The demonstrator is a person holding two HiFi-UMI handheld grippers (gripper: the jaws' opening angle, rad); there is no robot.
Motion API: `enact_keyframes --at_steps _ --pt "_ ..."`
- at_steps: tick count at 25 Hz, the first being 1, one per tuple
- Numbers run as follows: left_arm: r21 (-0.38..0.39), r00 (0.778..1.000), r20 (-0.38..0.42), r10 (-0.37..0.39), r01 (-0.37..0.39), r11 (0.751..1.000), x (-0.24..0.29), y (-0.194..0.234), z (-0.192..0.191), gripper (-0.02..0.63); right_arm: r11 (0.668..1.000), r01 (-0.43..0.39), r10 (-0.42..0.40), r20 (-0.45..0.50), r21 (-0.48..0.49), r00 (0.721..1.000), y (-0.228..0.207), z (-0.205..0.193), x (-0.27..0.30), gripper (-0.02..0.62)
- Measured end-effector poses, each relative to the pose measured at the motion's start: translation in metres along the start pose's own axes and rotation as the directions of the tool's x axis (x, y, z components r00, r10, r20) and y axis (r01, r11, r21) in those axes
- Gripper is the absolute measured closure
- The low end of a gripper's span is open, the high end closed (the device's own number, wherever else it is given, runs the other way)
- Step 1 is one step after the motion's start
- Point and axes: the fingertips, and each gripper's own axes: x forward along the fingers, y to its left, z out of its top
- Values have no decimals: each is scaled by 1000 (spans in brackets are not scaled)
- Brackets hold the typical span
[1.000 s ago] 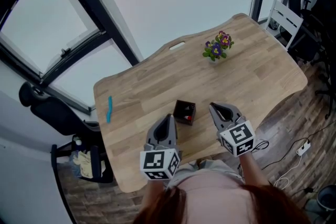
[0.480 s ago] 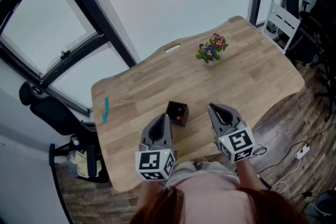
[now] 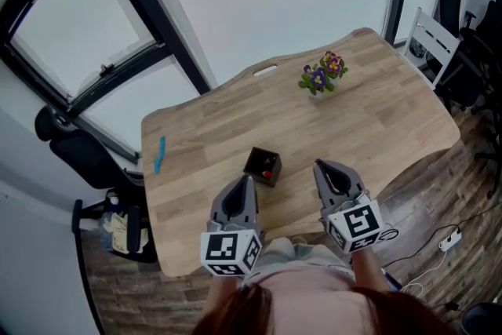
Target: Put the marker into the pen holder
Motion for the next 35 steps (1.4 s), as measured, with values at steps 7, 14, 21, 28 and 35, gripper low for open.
enact_keyframes --at_steps 7,14,21,28,35 --pt "20 1000 3 3 -3 1000 -6 -6 7 604 1000 26 -26 22 7 999 -8 7 -6 595" --pt "28 1000 9 6 -7 1000 -20 -8 7 604 996 60 -57 44 -63 997 -3 12 -16 595" --pt "21 999 32 8 -9 1000 -47 -9 9 604 993 82 -75 75 -89 994 11 24 -33 595" --pt "11 999 45 9 -10 1000 -76 -11 7 604 990 106 -99 76 -91 992 24 31 -58 596" --pt "13 997 77 -9 8 1000 -100 -20 8 604 986 115 -103 96 -124 990 40 36 -85 595"
